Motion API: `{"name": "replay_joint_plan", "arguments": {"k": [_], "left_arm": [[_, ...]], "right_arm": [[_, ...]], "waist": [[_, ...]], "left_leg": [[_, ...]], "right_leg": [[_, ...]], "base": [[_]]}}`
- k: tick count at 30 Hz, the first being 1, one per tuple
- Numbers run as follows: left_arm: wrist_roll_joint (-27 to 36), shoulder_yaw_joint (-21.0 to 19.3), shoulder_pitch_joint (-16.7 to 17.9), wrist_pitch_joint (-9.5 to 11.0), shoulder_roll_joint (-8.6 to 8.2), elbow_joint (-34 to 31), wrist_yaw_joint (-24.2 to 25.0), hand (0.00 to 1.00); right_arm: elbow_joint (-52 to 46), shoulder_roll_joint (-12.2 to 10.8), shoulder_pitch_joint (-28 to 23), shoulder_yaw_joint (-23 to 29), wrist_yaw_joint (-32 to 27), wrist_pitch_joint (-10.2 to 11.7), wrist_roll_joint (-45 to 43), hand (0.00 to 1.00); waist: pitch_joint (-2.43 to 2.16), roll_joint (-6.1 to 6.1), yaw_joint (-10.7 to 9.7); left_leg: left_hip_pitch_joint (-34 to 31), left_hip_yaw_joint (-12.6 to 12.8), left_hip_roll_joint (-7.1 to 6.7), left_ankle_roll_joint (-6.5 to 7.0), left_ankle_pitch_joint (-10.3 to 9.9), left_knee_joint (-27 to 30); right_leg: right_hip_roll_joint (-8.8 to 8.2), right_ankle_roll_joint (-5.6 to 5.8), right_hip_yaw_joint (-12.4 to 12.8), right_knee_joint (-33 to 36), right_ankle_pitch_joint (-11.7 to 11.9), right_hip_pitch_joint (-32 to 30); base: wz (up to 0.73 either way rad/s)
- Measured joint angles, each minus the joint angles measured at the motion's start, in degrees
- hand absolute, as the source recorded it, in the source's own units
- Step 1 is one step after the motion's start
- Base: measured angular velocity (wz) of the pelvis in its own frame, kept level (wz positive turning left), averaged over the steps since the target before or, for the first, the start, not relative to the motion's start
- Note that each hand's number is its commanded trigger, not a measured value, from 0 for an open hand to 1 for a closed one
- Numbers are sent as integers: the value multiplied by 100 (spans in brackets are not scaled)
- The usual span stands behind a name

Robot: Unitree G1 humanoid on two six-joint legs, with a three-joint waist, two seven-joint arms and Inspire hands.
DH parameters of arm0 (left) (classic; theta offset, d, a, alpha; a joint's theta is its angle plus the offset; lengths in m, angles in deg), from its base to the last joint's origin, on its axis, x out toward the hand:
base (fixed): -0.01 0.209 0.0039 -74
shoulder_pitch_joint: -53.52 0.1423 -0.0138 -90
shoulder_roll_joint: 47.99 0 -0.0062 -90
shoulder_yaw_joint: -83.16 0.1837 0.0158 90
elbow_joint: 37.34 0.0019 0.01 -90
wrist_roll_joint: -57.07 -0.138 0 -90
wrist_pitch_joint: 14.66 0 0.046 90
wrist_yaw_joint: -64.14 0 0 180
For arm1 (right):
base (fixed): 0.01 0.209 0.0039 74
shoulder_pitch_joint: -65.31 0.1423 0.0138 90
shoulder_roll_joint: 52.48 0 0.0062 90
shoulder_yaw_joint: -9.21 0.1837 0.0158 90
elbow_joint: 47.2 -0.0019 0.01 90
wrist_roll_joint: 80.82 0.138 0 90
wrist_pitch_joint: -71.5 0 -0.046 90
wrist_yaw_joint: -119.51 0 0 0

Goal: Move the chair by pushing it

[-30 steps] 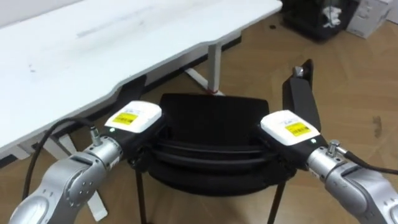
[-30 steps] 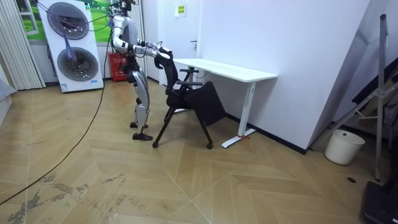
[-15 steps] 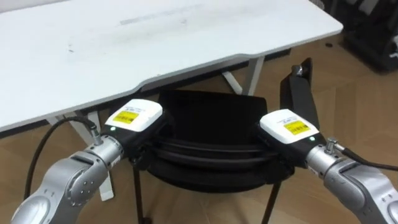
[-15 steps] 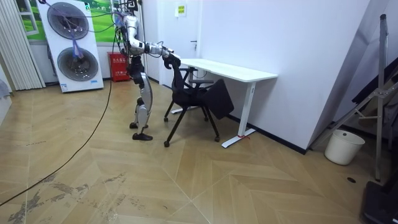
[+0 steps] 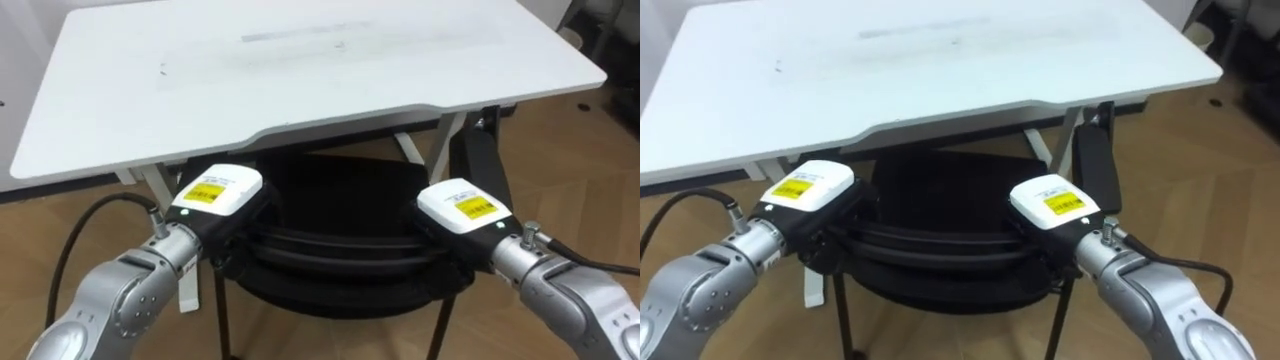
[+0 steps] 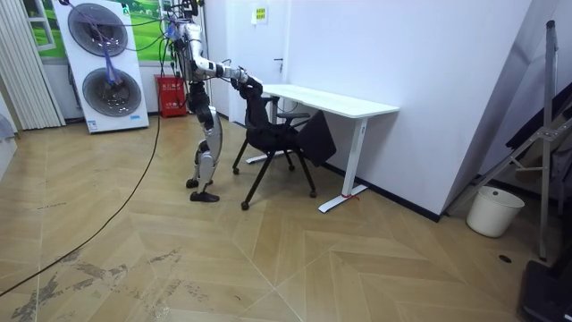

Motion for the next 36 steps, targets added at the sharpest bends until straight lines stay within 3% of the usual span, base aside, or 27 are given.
{"name": "replay_joint_plan", "arguments": {"k": [4, 8, 11, 13, 15, 16, 19, 21, 24, 27, 31, 36], "left_arm": [[2, -36, 90, 50, -20, -12, 7, 100], [0, -101, 90, 124, -45, -23, 46, 100], [6, -112, 90, 130, -46, -37, 58, 100], [6, -110, 91, 122, -84, -33, 83, 100], [5, -127, 72, 126, -171, -22, 75, 100], [5, -141, 71, 139, -176, -24, 75, 100], [1, -148, 75, 139, -153, -22, 106, 100], [2, -153, 72, 120, -124, -22, 140, 100], [3, -155, 72, 129, -94, -32, 209, 100], [2, -156, 72, 153, -59, -34, 221, 100], [3, -160, 71, 202, -33, -62, 221, 100], [-36, -180, 70, 208, -13, -100, 201, 100]], "right_arm": [[0, -5, -6, 5, 74, 56, -62, 100], [0, -12, -6, 55, 63, 107, -82, 100], [-7, -14, -5, 89, 56, 151, -150, 100], [-5, -69, -4, 132, 55, 156, -201, 100], [-2, -73, 0, 227, 30, 171, -203, 100], [-1, -81, -1, 234, 11, 170, -213, 100], [38, -163, -4, 230, -10, 171, -287, 100], [61, -197, -6, 214, -13, 175, -289, 100], [72, -217, -57, 178, -15, 175, -270, 100], [76, -220, -110, 156, -42, 174, -246, 100], [58, -220, -145, 157, -104, 169, -254, 100], [18, -244, -171, 158, -91, 181, -245, 100]], "waist": [[-17, -44, 42], [-28, -31, 116], [-28, -33, 89], [-17, -64, 25], [-12, -84, 75], [-11, -97, 97], [-5, -130, 151], [3, -141, 172], [9, -139, 254], [8, -102, 268], [5, 17, 195], [-1, 42, -27]], "left_leg": [[263, 1, -103, 29, 140, -382], [313, 32, -137, 32, 157, -486], [318, 37, -232, 62, 171, -504], [265, 174, -325, 154, 157, -435], [369, 460, -456, 261, 166, -550], [377, 519, -481, 291, 158, -555], [458, 672, -613, 469, 61, -525], [449, 734, -694, 591, -13, -440], [441, 908, -696, 727, -122, -354], [407, 983, -687, 806, -190, -259], [296, 956, -622, 884, -182, -239], [246, 666, -605, 911, -147, -263]], "right_leg": [[-46, 27, 235, -33, 12, -2], [-50, 72, 481, -18, 57, -119], [-162, 108, 606, 159, 56, -213], [-255, 191, 872, 352, 14, -289], [-379, 319, 1327, 808, -59, -598], [-414, 329, 1410, 914, -65, -684], [-529, 383, 1587, 1267, -80, -854], [-656, 482, 1590, 1393, -57, -937], [-737, 622, 1562, 1418, -3, -945], [-697, 757, 1544, 985, 80, -768], [-552, 819, 1604, 602, 378, -699], [-359, 833, 2050, 104, 531, -549]], "base": [[-16], [-20], [-12], [-2], [-22], [-46], [-32], [-24], [-27], [-19], [2], [23]]}}
